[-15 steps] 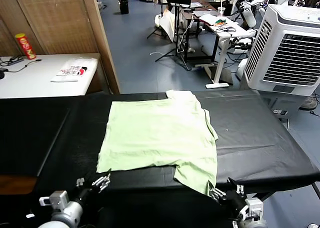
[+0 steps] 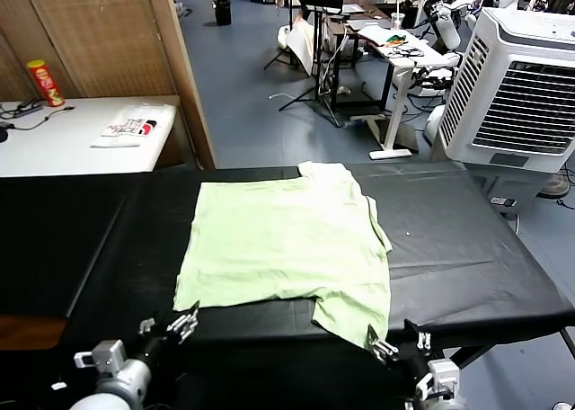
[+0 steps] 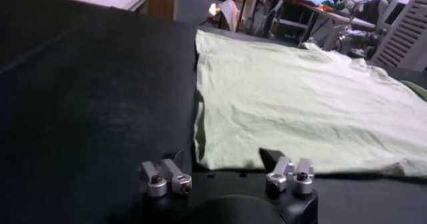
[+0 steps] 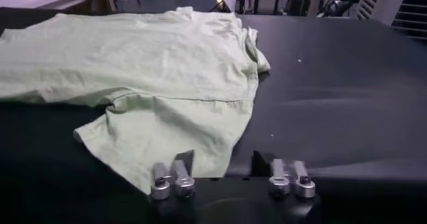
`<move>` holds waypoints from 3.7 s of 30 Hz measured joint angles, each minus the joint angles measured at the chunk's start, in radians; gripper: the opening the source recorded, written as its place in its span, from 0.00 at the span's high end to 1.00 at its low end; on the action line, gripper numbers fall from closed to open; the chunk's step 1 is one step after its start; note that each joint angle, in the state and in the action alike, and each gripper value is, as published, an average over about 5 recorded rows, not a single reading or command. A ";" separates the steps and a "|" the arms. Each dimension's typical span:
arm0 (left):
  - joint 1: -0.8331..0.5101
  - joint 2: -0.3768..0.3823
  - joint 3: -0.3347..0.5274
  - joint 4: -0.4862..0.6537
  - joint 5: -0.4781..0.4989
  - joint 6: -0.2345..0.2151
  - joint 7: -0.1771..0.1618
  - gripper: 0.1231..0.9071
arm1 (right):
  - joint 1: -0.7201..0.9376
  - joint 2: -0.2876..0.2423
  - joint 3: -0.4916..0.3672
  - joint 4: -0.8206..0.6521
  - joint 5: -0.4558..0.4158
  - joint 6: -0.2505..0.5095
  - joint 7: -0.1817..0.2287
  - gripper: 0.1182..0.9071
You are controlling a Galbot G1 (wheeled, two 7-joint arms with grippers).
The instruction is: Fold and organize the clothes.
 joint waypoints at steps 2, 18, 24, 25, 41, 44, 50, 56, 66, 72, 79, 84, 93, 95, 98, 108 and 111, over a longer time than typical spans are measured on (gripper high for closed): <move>0.003 -0.002 0.003 -0.001 -0.006 0.000 -0.005 0.83 | -0.006 0.001 0.003 0.006 0.003 -0.001 0.005 1.00; 0.139 0.012 -0.030 -0.150 -0.028 -0.011 -0.071 1.00 | -0.147 -0.024 0.072 0.166 0.068 -0.010 0.033 1.00; 0.132 -0.017 -0.018 -0.176 -0.010 -0.064 -0.079 1.00 | -0.050 -0.052 0.087 0.122 0.166 0.094 0.015 1.00; 0.118 -0.024 -0.013 -0.173 -0.003 -0.070 -0.080 1.00 | -0.024 -0.058 0.085 0.103 0.174 0.115 0.012 1.00; -0.144 -0.110 0.039 0.027 0.197 -0.209 -0.059 1.00 | 0.415 -0.105 -0.036 -0.281 0.161 0.222 -0.028 1.00; -0.173 -0.103 0.046 0.065 0.205 -0.207 -0.049 1.00 | 0.473 -0.121 -0.063 -0.340 0.155 0.221 -0.031 1.00; -0.226 -0.087 0.056 0.119 0.228 -0.200 -0.048 1.00 | 0.561 -0.144 -0.104 -0.438 0.152 0.225 -0.034 1.00; -0.259 -0.076 0.063 0.165 0.276 -0.206 -0.045 1.00 | 0.638 -0.154 -0.137 -0.513 0.153 0.233 -0.042 1.00; -0.293 -0.071 0.071 0.203 0.285 -0.178 -0.037 0.98 | 0.658 -0.172 -0.132 -0.507 0.151 0.259 -0.063 0.65; -0.289 -0.069 0.072 0.192 0.284 -0.166 -0.035 0.63 | 0.587 -0.193 -0.104 -0.421 0.150 0.209 -0.057 0.25; -0.252 -0.053 0.066 0.169 0.278 -0.161 -0.024 0.20 | 0.456 -0.210 -0.074 -0.291 0.098 0.187 -0.058 0.14; -0.218 -0.041 0.066 0.153 0.280 -0.135 0.012 0.14 | 0.390 -0.209 -0.072 -0.263 0.076 0.184 -0.058 0.15; -0.201 -0.033 0.058 0.160 0.220 -0.097 0.033 0.14 | 0.354 -0.199 -0.075 -0.263 0.072 0.168 -0.059 0.67; -0.201 -0.033 0.057 0.163 0.211 -0.095 0.033 0.16 | 0.354 -0.196 -0.075 -0.266 0.072 0.168 -0.058 0.81; -0.203 -0.032 0.056 0.169 0.193 -0.089 0.034 0.28 | 0.358 -0.192 -0.078 -0.272 0.074 0.165 -0.057 0.95; -0.202 -0.002 0.058 0.156 0.187 -0.059 0.028 0.95 | 0.376 -0.235 -0.065 -0.246 0.181 0.073 -0.036 0.99; -0.187 0.024 0.057 0.138 0.247 -0.058 0.027 0.99 | 0.365 -0.263 -0.052 -0.215 0.219 0.026 -0.026 0.99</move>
